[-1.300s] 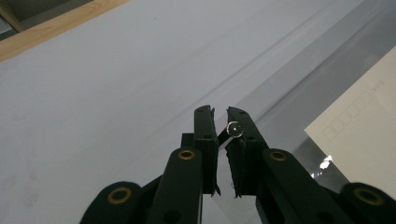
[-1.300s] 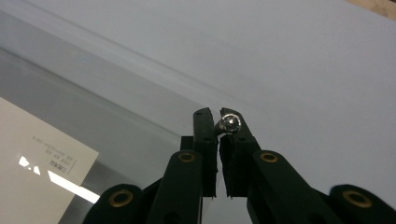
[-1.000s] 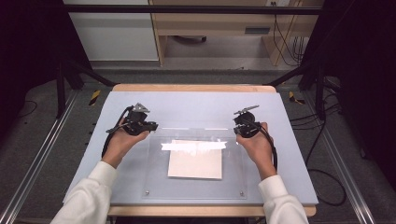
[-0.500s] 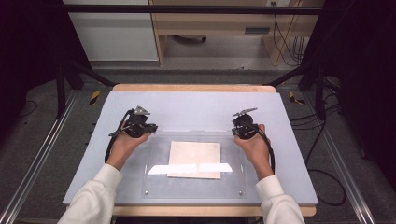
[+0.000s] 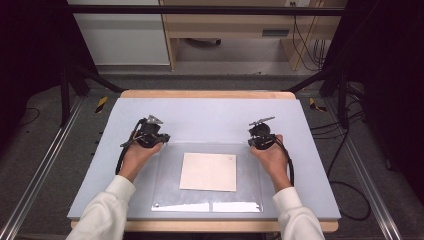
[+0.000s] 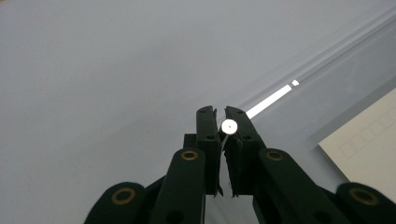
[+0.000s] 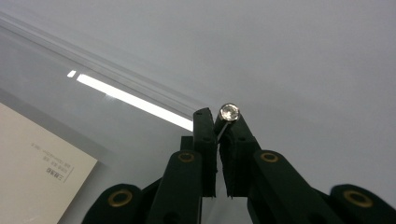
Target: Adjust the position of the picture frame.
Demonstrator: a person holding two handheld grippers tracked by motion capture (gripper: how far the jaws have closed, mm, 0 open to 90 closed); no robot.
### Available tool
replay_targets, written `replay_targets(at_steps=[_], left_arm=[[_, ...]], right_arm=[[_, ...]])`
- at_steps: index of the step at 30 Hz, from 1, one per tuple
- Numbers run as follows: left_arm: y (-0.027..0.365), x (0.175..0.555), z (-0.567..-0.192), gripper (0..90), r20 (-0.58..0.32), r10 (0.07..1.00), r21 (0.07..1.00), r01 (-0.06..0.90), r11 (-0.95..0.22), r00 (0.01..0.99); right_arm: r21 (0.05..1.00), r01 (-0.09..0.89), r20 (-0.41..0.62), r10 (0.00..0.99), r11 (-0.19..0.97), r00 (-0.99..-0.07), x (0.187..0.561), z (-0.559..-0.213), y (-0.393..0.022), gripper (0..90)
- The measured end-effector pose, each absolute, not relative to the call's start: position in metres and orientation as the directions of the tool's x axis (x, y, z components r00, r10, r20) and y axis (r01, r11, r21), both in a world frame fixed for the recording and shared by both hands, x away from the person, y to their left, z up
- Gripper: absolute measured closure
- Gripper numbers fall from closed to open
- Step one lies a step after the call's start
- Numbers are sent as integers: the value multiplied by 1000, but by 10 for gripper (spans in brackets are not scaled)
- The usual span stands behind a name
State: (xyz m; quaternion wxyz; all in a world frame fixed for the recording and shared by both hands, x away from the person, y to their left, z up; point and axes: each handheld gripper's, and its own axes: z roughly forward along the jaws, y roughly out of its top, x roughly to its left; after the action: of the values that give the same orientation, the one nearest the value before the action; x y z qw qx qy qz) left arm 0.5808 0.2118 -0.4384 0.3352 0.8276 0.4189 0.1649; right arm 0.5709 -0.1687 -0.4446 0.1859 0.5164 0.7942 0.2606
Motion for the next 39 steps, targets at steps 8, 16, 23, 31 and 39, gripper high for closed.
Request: replay_targets(at_steps=[8,16,23,31,39], left_arm=[[212,581,-439,840,-1,810,690,587,-424,586],[214,576,-448,829,5,824,727,564,-392,566],[219,557,-435,529,76,843,822,445,-355,532],[219,537,-436,270,86,846,854,398,-334,526],[225,531,-437,101,48,853,878,386,-285,520]], right_arm=[[610,723,-16,918,323,-397,575,-447,-168,854],[664,682,14,907,306,-421,573,-446,-173,800],[761,578,-33,907,295,-420,553,-436,-186,625],[818,477,-103,898,322,-428,542,-439,-176,651],[807,506,-85,908,305,-411,549,-445,-172,763]])
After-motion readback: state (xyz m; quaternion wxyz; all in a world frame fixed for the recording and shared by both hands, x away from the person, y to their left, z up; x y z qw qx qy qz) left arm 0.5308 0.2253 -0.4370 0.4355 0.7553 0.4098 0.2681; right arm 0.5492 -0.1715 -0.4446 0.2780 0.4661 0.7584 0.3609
